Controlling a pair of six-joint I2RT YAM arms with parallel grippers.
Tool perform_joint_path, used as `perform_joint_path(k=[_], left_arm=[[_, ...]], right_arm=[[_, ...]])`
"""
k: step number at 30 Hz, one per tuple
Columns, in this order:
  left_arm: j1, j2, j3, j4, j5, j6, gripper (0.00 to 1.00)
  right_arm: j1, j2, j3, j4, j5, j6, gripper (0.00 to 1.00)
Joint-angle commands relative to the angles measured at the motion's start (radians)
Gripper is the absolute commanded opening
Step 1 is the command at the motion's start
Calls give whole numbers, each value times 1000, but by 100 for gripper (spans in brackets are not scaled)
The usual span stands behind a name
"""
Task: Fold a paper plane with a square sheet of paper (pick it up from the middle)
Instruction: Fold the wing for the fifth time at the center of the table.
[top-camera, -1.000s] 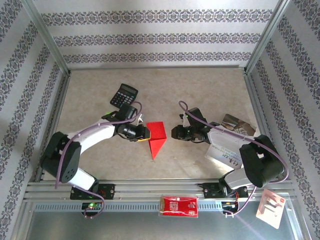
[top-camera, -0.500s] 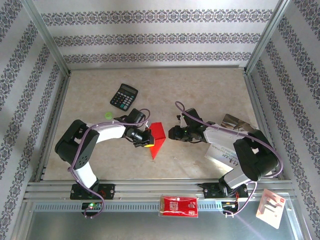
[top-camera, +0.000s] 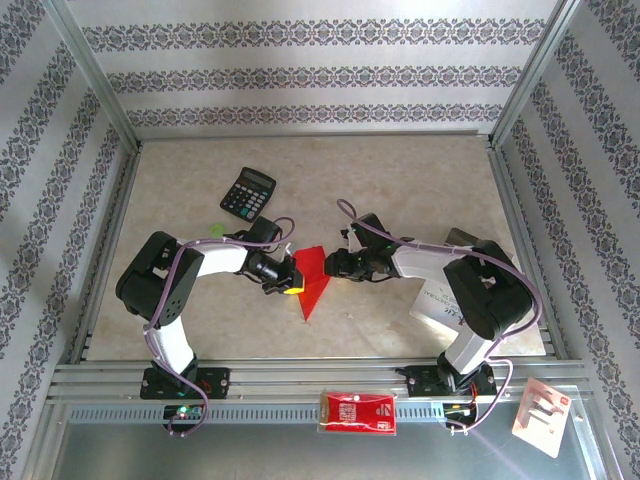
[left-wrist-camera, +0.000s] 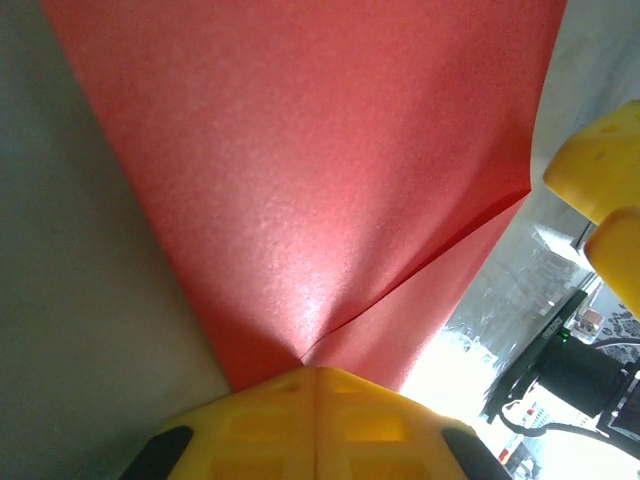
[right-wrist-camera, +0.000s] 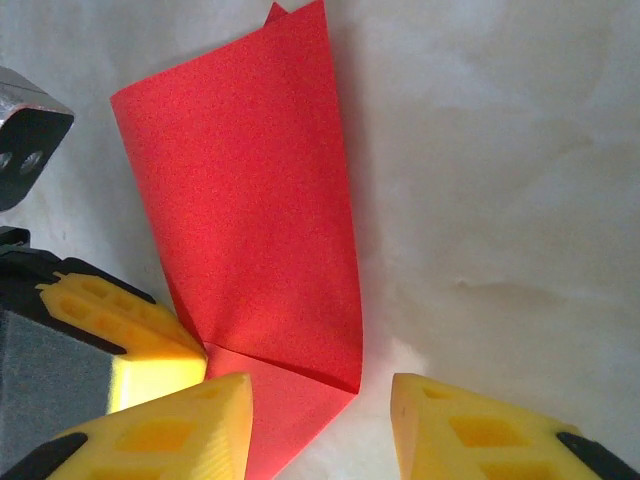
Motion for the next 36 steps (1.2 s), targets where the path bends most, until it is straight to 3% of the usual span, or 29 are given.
perform_joint_path(k=[1, 14, 24, 31, 36], left_arm=[[17, 23, -27, 24, 24, 39, 6], [21, 23, -22, 4, 29, 68, 5], [21, 5, 8, -16, 25, 72, 6], [21, 4, 10, -21, 26, 77, 6], [21, 8, 11, -21, 25, 77, 6]], right_arm=[[7, 23, 31, 11, -38, -4, 43], [8, 64, 22, 71, -91, 42, 40], [-3, 35, -7, 80, -55, 74, 16], [-1, 34, -18, 43, -21, 34, 25], [0, 40, -23, 43, -17, 30, 25]])
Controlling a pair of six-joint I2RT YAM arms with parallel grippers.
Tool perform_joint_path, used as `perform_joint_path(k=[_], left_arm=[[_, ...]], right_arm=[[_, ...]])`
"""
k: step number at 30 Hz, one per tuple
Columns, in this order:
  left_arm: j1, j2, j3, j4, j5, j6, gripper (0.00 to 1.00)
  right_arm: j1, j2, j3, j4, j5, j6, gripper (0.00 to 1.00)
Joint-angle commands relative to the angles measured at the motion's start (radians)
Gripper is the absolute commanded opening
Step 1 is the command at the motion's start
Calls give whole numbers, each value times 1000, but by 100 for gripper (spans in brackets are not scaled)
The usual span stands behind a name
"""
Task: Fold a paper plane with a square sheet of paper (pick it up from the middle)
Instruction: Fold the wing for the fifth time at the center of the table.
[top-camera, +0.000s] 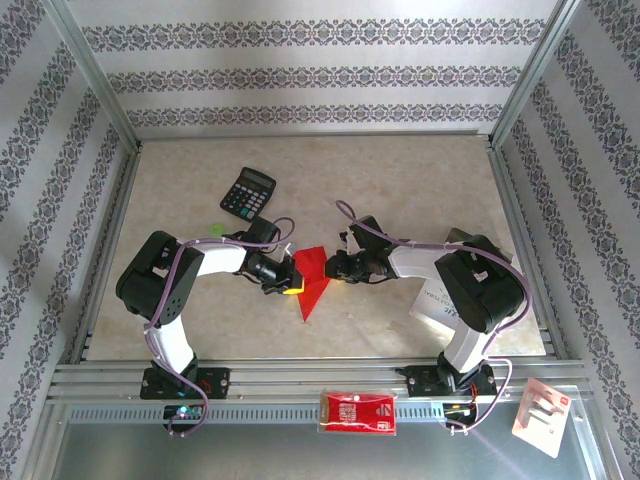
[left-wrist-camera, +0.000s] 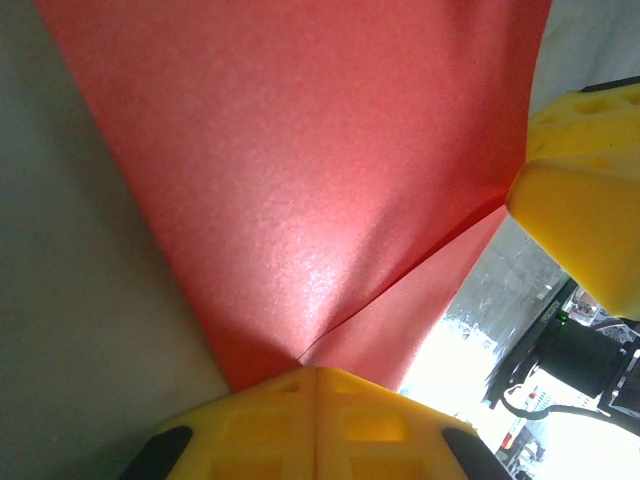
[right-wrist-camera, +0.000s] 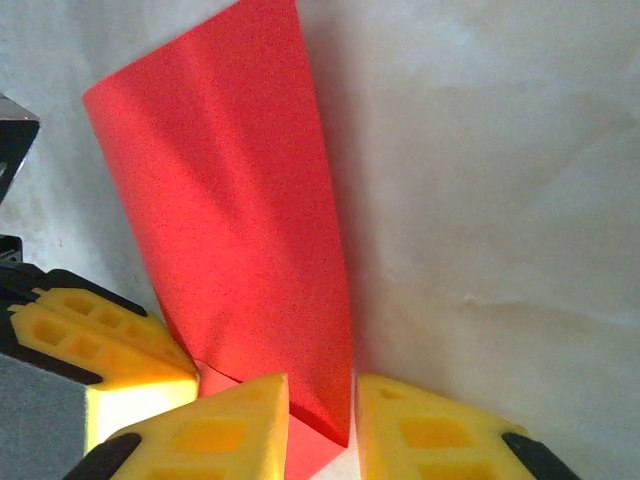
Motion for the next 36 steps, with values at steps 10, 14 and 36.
perform_joint_path(k=[10, 14, 36], left_arm=[[11, -5, 43, -47, -11, 42, 8], [2, -76, 44, -29, -53, 38, 19], [-522, -463, -210, 142, -845, 228, 53]], right_arm=[[-5, -51, -28, 4, 18, 19, 5], [-6, -120, -94, 38, 38, 143, 1], [110, -317, -195, 121, 211, 607, 0]])
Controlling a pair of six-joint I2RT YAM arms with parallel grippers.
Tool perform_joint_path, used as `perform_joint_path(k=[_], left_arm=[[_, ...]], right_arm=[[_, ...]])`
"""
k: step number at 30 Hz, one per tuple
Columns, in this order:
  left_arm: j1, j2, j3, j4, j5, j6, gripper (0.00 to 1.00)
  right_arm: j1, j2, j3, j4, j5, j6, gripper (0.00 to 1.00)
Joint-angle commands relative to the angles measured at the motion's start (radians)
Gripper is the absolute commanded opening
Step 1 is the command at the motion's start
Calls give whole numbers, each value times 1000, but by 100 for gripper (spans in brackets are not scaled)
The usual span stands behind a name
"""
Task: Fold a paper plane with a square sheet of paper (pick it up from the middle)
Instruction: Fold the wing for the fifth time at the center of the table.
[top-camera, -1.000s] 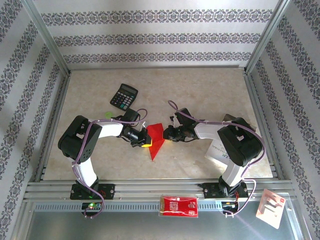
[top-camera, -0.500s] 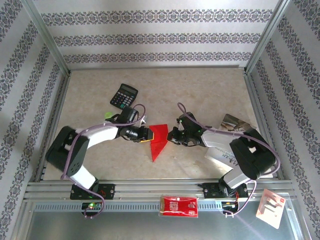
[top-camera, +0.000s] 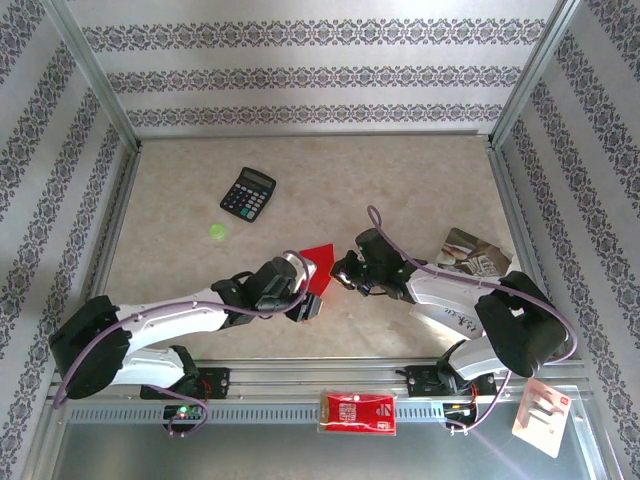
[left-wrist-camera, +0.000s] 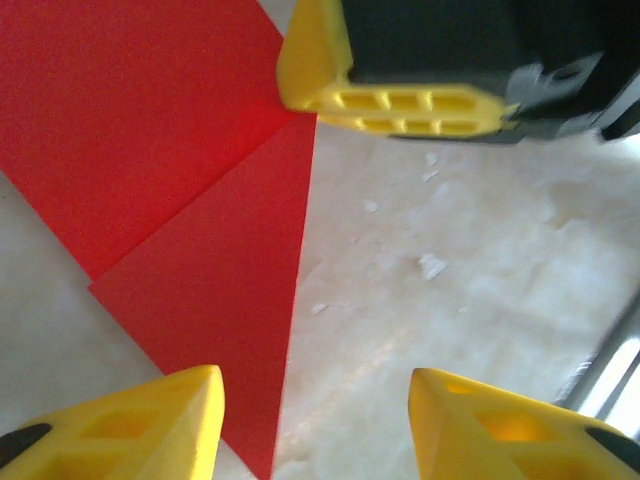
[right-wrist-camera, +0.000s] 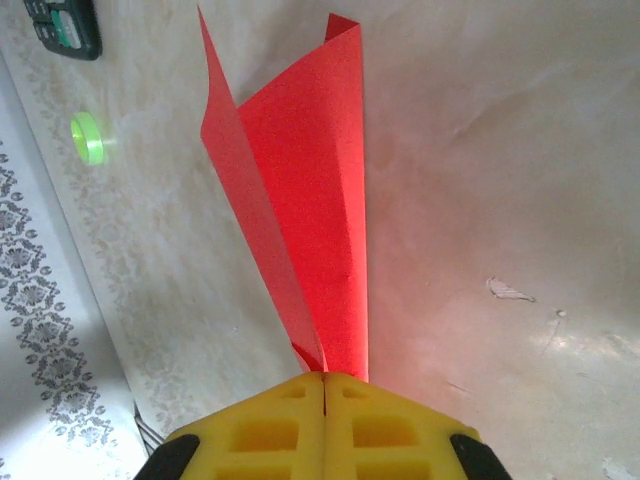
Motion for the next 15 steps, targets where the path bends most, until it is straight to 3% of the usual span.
perform_joint_path(k=[1, 5, 15], left_arm=[[-59, 54, 35, -6, -187, 86, 54], [-98, 120, 72, -11, -275, 119, 56], [-127, 233, 133, -37, -370, 146, 57]], right_arm=[[12, -20, -20, 32, 17, 63, 0], [13, -15, -40, 69, 9, 99, 0], [14, -3, -53, 106, -3, 134, 0]])
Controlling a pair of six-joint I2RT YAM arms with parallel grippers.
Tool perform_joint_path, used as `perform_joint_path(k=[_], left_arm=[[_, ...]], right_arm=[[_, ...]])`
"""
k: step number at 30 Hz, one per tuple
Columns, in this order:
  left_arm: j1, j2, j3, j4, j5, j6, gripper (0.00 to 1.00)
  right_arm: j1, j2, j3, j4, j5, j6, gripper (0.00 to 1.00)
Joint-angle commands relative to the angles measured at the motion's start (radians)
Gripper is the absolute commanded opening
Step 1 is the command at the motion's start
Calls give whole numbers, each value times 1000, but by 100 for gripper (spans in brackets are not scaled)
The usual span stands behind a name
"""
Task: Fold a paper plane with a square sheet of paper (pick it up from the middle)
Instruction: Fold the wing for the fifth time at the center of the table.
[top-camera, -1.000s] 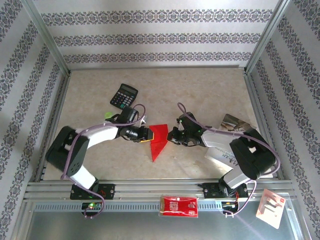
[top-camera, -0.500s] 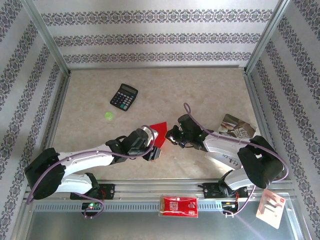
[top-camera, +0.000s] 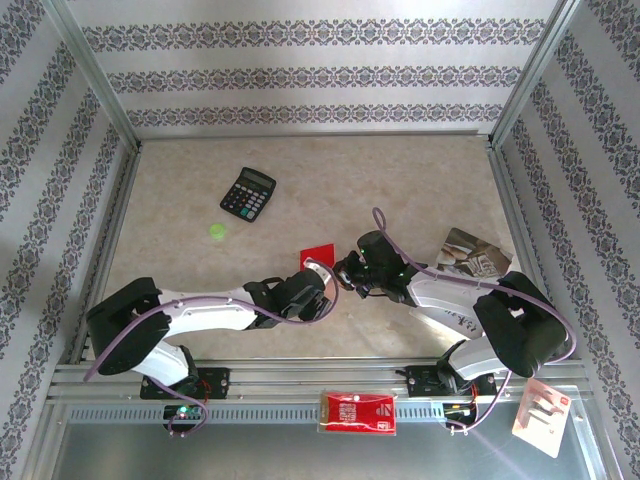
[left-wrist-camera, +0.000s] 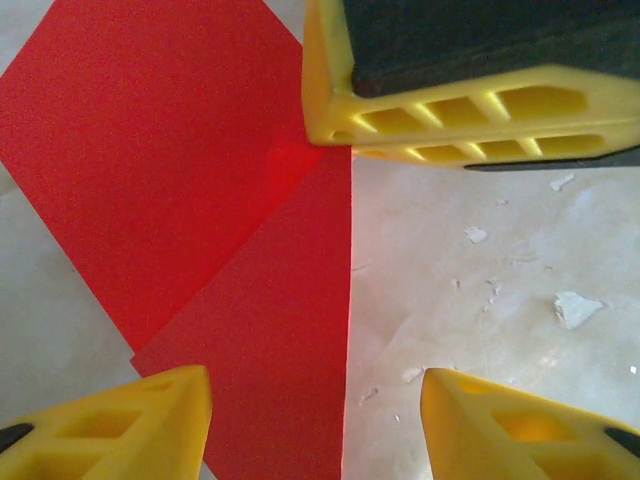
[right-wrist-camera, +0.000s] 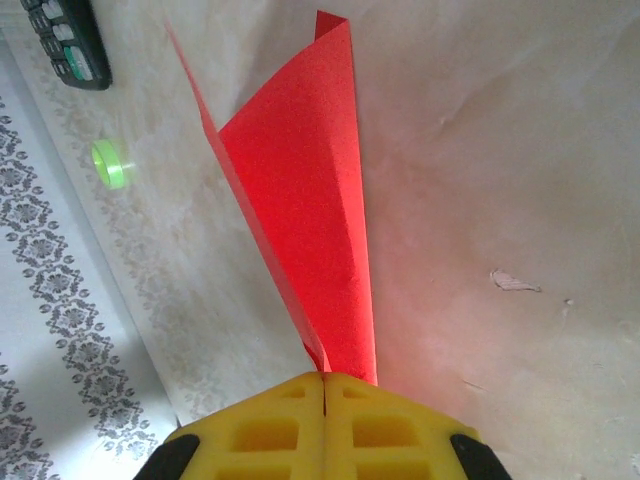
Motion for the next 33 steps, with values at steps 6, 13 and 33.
perform_joint_path(k=[6, 13, 33], left_arm=[[-21, 53, 25, -30, -92, 33, 56], [-20, 67, 20, -21, -97, 27, 46], [-20, 64, 18, -33, -95, 15, 20]], right_arm=[[15, 2, -21, 44, -6, 38, 0], [14, -1, -30, 48, -1, 42, 0], [16, 22, -24, 56, -9, 38, 0]])
